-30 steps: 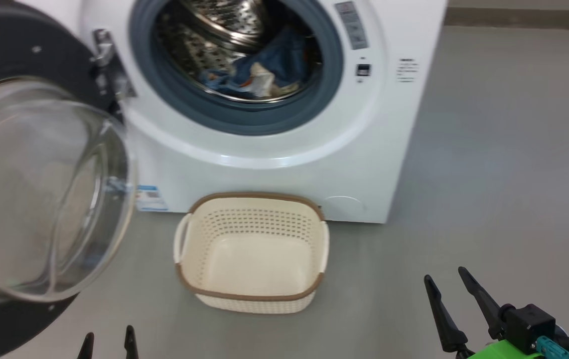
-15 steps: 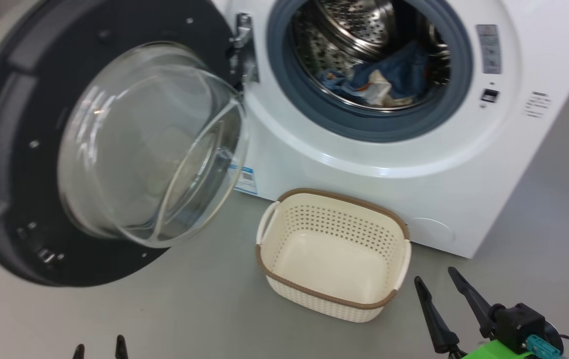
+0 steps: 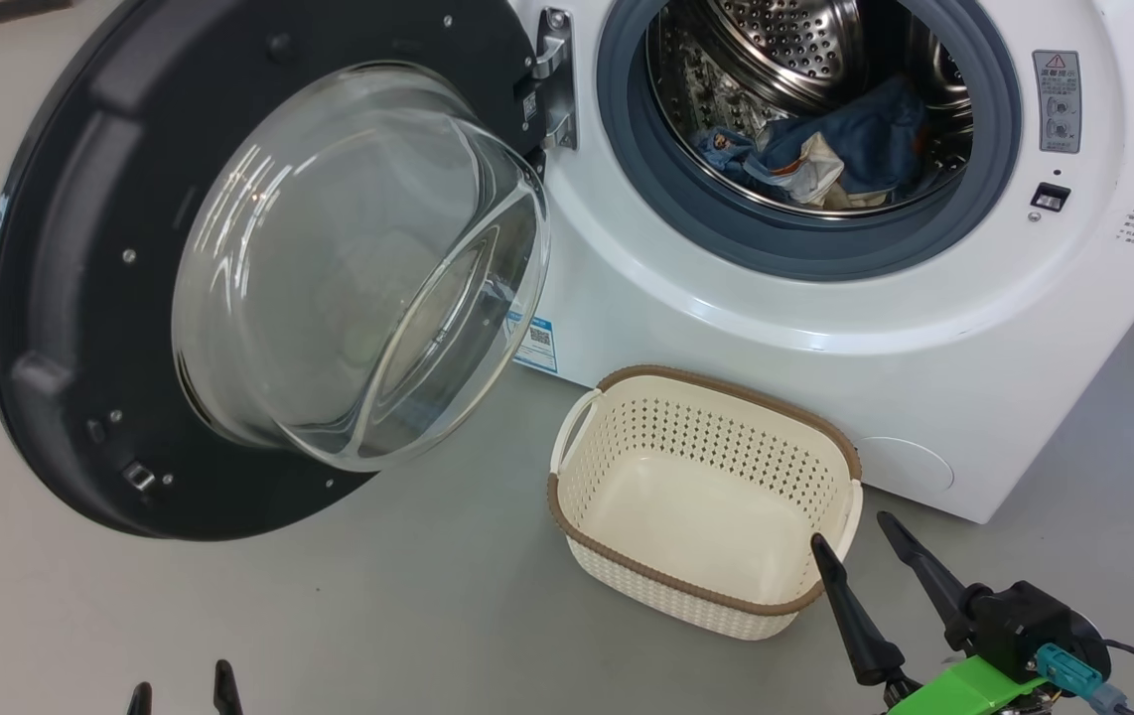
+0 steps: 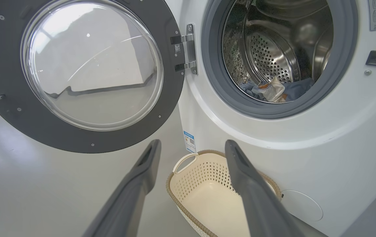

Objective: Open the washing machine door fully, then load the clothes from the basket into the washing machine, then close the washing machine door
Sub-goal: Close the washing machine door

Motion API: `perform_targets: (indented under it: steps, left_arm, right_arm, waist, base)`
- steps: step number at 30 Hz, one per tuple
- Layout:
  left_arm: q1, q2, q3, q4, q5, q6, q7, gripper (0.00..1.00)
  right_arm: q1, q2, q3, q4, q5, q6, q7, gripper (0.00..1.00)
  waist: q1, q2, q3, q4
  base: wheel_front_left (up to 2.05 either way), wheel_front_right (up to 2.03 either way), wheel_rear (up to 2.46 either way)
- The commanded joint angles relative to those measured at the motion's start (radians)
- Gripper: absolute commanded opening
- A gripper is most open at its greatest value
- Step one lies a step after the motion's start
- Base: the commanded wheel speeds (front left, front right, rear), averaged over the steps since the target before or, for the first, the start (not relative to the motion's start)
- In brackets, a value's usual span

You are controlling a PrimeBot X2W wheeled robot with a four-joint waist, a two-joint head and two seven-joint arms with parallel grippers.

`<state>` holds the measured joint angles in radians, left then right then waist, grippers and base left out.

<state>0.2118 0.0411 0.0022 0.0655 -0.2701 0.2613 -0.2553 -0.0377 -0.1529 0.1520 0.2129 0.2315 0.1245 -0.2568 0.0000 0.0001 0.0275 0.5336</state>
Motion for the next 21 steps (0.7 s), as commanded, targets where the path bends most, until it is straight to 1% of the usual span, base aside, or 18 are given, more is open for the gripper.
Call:
perform_targets:
  steps: [1,4,6,7,11,13,16,18,19,21]
  left_arm:
    - [-0.007,0.009,0.03,-0.029,-0.005,0.011,-0.006,1.0]
    - [-0.004,0.009,0.033,-0.031,-0.01,0.014,-0.006,1.0]
    - [-0.004,0.009,0.041,-0.031,-0.026,0.015,-0.006,0.23]
    - [-0.003,0.009,0.047,-0.031,-0.035,0.014,-0.006,0.0]
    - [-0.005,0.009,0.074,-0.04,-0.056,0.011,-0.006,0.0]
    - [-0.009,0.009,0.099,-0.051,-0.1,0.012,-0.006,0.0]
    - [-0.027,0.009,0.165,-0.061,-0.207,-0.005,-0.006,0.0]
    - [-0.048,0.009,0.226,-0.057,-0.321,-0.027,-0.006,0.0]
    - [-0.06,0.009,0.26,-0.054,-0.379,-0.045,-0.006,0.0]
    - [-0.094,0.009,0.332,-0.041,-0.508,-0.098,-0.006,0.0]
  right_arm:
    - [-0.033,-0.007,0.026,-0.018,0.006,0.006,-0.005,1.0]
    - [-0.033,-0.006,0.027,-0.016,0.005,0.006,-0.005,1.0]
    - [-0.033,-0.005,0.027,-0.015,0.006,0.006,-0.005,1.0]
    - [-0.033,-0.005,0.028,-0.015,0.006,0.006,-0.005,1.0]
    - [-0.033,-0.003,0.029,-0.014,0.007,0.006,-0.005,1.0]
    - [-0.032,-0.002,0.028,-0.014,0.007,0.006,-0.005,1.0]
    - [-0.03,0.0,0.025,-0.015,0.007,0.006,-0.005,1.0]
    - [-0.027,0.002,0.025,-0.014,0.006,0.006,-0.005,1.0]
    - [-0.027,0.003,0.025,-0.014,0.006,0.006,-0.005,1.0]
    - [-0.026,0.006,0.024,-0.014,0.006,0.006,-0.005,1.0]
  waist:
    - [0.0,-0.0001,0.0,0.0]
    - [0.0,-0.0001,0.0,0.0]
    - [0.0,-0.0001,0.0,0.0]
    - [0.0,-0.0001,-0.001,0.0]
    - [0.0,-0.0001,-0.002,0.0]
    - [0.0,-0.0001,-0.002,0.0]
    - [0.0,-0.0001,-0.002,0.0]
    - [0.0,-0.0001,-0.003,0.0]
    - [0.0,-0.0001,-0.003,0.0]
    - [0.0,-0.0001,-0.003,0.0]
  base:
    - [0.0,0.0,0.0]
    - [0.0,0.0,0.0]
    - [0.0,0.0,0.0]
    - [0.0,0.0,0.0]
    - [0.0,0.0,0.0]
    - [0.0,0.0,0.0]
    - [0.0,0.0,0.0]
    - [0.0,0.0,0.0]
    - [0.0,0.0,0.0]
    - [0.0,0.0,0.0]
